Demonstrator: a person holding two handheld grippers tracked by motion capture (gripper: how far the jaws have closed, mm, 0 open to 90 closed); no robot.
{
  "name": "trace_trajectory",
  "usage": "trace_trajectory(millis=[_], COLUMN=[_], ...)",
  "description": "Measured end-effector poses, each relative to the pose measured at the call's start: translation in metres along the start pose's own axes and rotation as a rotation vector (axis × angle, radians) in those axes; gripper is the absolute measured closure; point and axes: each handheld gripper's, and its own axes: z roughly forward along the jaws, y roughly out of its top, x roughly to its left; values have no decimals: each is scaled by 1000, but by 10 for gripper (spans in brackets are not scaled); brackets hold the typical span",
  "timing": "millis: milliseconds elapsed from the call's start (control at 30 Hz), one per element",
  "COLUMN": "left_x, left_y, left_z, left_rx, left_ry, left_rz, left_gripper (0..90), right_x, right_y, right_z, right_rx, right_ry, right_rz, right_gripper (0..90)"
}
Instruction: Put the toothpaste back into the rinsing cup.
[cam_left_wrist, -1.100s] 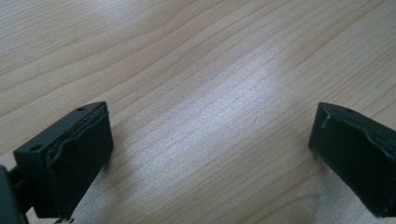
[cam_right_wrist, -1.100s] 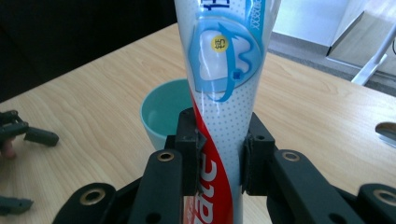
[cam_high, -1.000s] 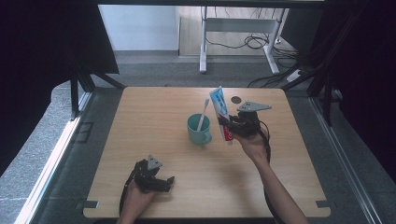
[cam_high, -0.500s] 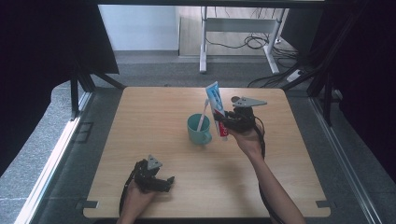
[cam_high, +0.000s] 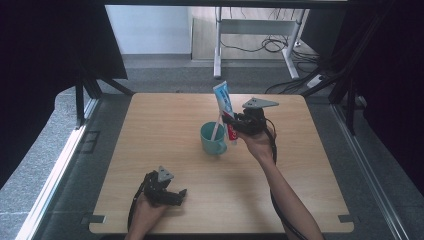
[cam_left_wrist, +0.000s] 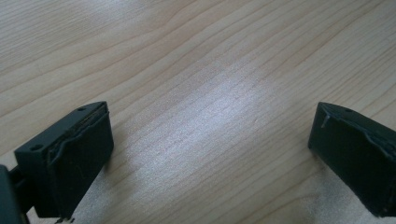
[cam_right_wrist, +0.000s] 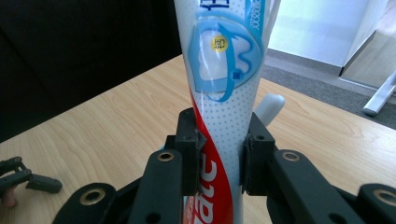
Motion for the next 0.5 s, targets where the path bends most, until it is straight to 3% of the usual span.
trace_trajectory(millis=[500], left_x=[0], left_y=[0], left_z=[0], left_rx=[-2], left_ry=[-1], left_rz=[-1], left_gripper=[1], right_x=[2], right_y=[11], right_z=[17], right_rx=[-4], right_ry=[15], right_rz=[5], right_gripper=[728])
